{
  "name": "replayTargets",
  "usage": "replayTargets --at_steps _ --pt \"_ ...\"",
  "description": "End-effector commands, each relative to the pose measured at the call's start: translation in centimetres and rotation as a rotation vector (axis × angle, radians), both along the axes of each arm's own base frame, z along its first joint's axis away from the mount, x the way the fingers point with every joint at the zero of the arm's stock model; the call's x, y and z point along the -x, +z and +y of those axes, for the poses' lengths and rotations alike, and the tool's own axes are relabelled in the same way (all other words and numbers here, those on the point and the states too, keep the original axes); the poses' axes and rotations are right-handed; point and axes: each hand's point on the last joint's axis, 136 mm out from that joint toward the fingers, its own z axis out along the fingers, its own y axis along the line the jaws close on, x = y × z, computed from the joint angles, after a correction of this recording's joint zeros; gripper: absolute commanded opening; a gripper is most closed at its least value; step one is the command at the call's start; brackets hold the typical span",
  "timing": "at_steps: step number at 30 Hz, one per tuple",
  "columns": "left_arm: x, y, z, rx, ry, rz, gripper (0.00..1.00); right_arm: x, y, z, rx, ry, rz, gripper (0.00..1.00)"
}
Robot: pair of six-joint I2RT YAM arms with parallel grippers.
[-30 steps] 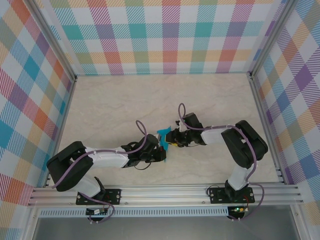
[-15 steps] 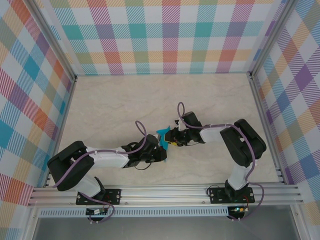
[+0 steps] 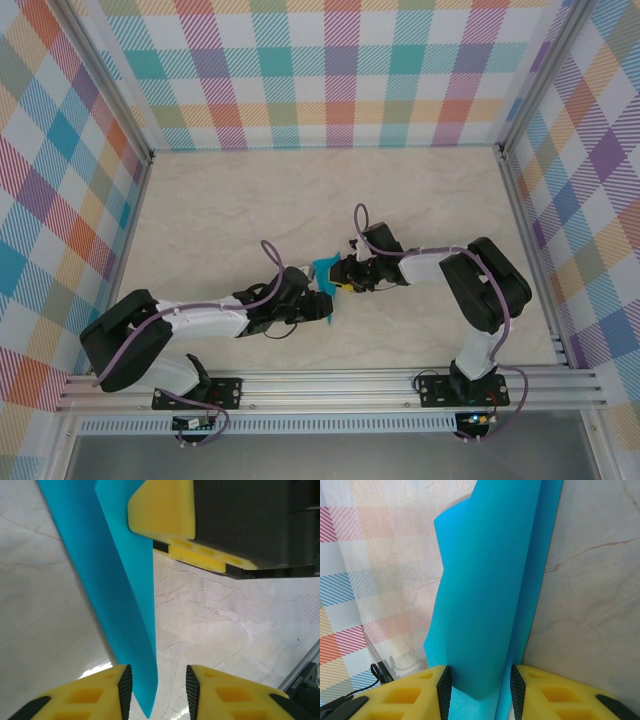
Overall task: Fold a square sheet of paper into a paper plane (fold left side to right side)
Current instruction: Fold the wing for the fifth time at the center of the table.
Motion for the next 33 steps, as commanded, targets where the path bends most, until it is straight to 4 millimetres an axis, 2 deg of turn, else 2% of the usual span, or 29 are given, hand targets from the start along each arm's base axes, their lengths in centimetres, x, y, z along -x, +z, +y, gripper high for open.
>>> replayTargets --at_steps 1,7,10,16,20,33 --pt "-0.4 0.7 1.8 -0.001 0.034 -0.014 0.41 0.5 -2.0 -0.4 0.060 0.012 0.024 0.39" --pt "-2.8 2.0 4.7 0.096 0.127 0.031 0.44 0.6 -1.9 -0.4 0.063 0.014 0.023 0.39" --pt "-4.3 2.3 5.1 0.155 0.147 0.060 0.42 0.6 -1.9 -0.3 0.062 0.017 0.021 0.39" --pt "-7.0 3.0 3.6 0.232 0.141 0.067 0.38 0.6 -1.7 -0.3 0.061 0.019 0.020 0.38" --pt "-8.3 2.6 2.5 0.244 0.125 0.076 0.36 0.5 -1.6 -0.3 0.060 0.020 0.019 0.38" --pt "-10.0 0.2 1.1 0.280 0.124 0.120 0.32 0.7 -1.8 -0.3 0.063 0.025 0.026 0.39"
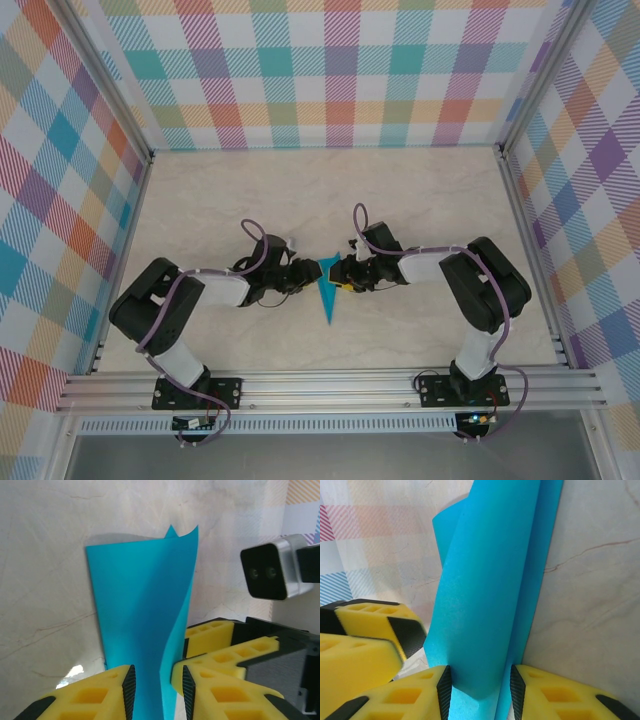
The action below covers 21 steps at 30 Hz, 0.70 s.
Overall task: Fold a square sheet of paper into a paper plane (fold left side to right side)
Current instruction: Fold the wing for the fifth time at the center of the table.
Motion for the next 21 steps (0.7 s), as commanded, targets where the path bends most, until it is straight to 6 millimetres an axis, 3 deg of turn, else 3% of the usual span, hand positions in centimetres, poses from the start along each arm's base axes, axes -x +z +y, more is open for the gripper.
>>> replayTargets --at_steps 1,15,21 --pt "-1.5 1.3 -0.8 0.058 0.003 -0.035 0.32 0.7 -1.7 -0.3 0.056 0.018 0.025 0.39" --pt "-1.6 0.5 -1.3 0.087 -0.004 -0.016 0.24 0.7 -1.8 -0.3 0.057 0.021 0.030 0.39" --pt "-1.5 0.2 -1.0 0.064 0.000 -0.016 0.14 0.8 -1.8 -0.2 0.059 0.025 0.031 0.39"
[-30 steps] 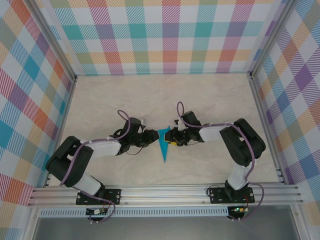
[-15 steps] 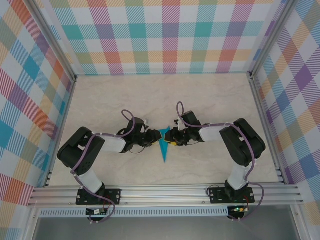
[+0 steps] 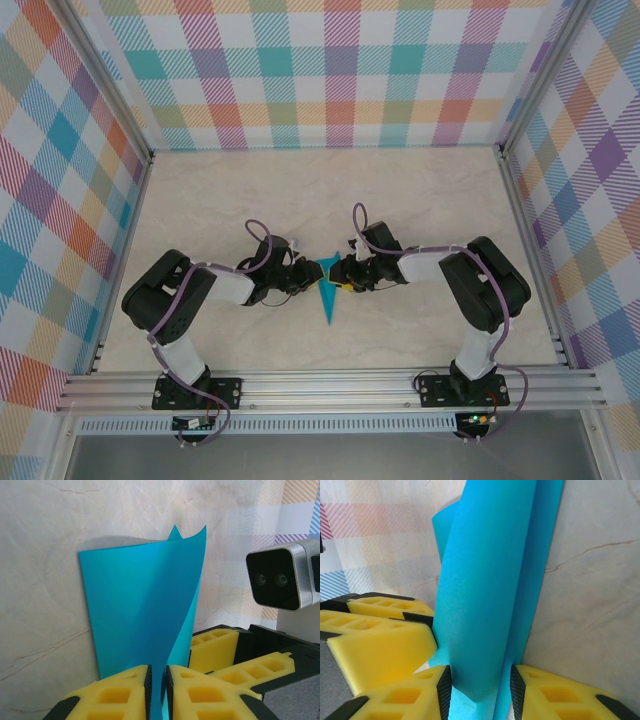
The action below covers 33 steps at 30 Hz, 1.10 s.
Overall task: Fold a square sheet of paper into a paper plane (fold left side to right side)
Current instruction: Fold the wing for the fifth time at the center of the table.
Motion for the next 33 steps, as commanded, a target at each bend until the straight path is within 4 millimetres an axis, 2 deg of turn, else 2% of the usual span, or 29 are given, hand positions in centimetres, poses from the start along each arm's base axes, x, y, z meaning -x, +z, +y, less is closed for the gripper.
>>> replayTargets --at_steps 1,4,8,27,33 --pt "-0.9 0.9 -0.1 0.009 0.005 -0.031 0.11 0.7 -1.8 -0.2 0.054 0.019 0.028 0.39" --pt "-0.9 0.6 0.3 -0.016 0.006 -0.030 0.05 0.8 -1.8 -0.3 0.058 0.020 0.028 0.39" --pt "-0.7 0.1 0.8 -0.058 0.010 -0.029 0.02 0.8 -1.7 -0.3 0.058 0.021 0.025 0.39" --pt "-1.7 -0.1 1.6 -0.111 0.003 -0.059 0.01 1.1 -1.9 -0.1 0.061 0.036 0.036 0.40" --pt "-1.5 -1.1 1.8 -0.129 0.000 -0.040 0.01 0.9 -1.5 0.0 0.056 0.037 0.027 0.40"
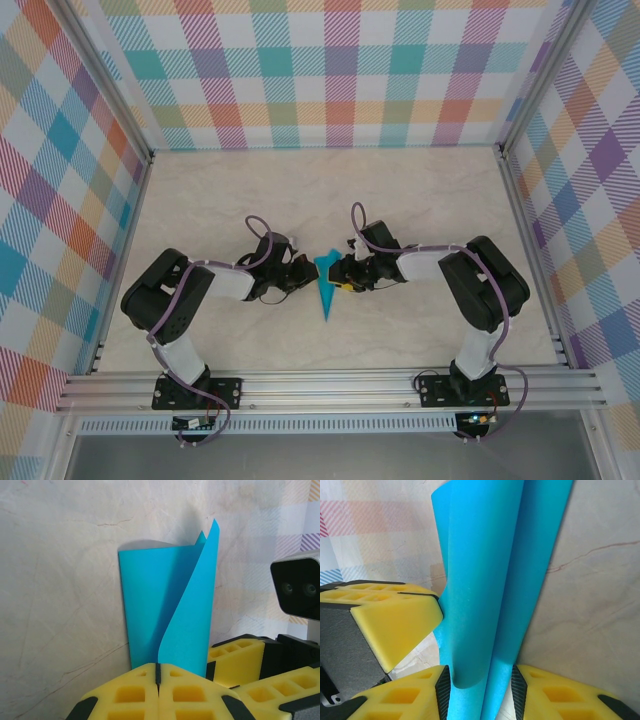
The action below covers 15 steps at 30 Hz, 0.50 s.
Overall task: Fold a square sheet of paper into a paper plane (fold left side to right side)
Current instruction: Fold the wing for the fifth time at the center of the table.
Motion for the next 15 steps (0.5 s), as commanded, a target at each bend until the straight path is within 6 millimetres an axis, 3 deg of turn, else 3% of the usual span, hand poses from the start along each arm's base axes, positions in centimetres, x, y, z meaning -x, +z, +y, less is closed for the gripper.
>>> replayTargets --at_steps 1,6,12,15 --pt "-0.7 -0.4 0.6 -0.029 0.010 -0.008 0.01 0.8 -1.4 -0.1 0.045 0.028 0.013 0.40" --pt "-0.8 -0.8 0.6 -0.039 0.004 -0.004 0.00 0.5 0.0 -0.2 0.025 0.021 -0.026 0.42" --pt "-0.8 -1.4 0.5 -0.049 -0.010 0.004 0.00 -0.4 3.8 -1.3 0.005 -0.003 -0.118 0.47" --pt "-0.9 -1.2 0.3 -0.043 -0.017 -0.001 0.00 -1.1 5.4 -0.7 -0.037 -0.005 -0.146 0.44"
